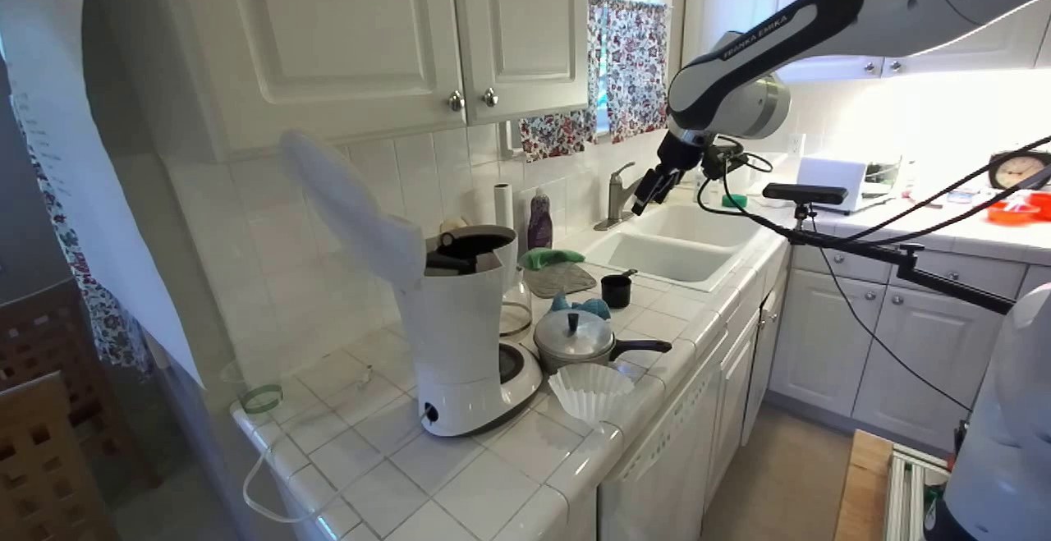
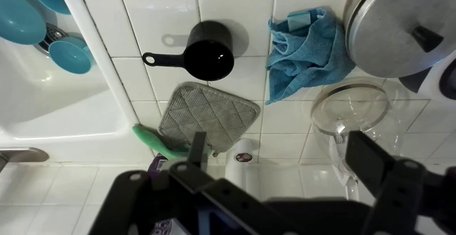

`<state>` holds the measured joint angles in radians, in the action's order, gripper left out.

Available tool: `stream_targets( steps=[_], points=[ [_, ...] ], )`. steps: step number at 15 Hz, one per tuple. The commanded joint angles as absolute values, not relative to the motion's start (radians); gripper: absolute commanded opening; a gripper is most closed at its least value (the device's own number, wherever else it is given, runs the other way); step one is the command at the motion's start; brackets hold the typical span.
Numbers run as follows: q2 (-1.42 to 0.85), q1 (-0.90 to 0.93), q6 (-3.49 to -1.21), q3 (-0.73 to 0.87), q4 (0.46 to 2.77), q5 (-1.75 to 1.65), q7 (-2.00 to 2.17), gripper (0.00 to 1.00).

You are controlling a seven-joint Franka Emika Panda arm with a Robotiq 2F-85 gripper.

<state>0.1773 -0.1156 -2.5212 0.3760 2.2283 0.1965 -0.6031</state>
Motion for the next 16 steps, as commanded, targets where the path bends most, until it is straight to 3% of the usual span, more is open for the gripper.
stream_targets(
  steps=[1,11,16],
  points=[
    [0.177,-0.134,-2.521,0.357,2.228,0.200,-0.606,1.00],
    [0.084,-0.141,-2.496,0.397,2.161,0.381,-0.665,1.00],
    [-0.025,-0.209,-2.403,0.371,2.046,0.285,-0.611,1.00]
  ],
)
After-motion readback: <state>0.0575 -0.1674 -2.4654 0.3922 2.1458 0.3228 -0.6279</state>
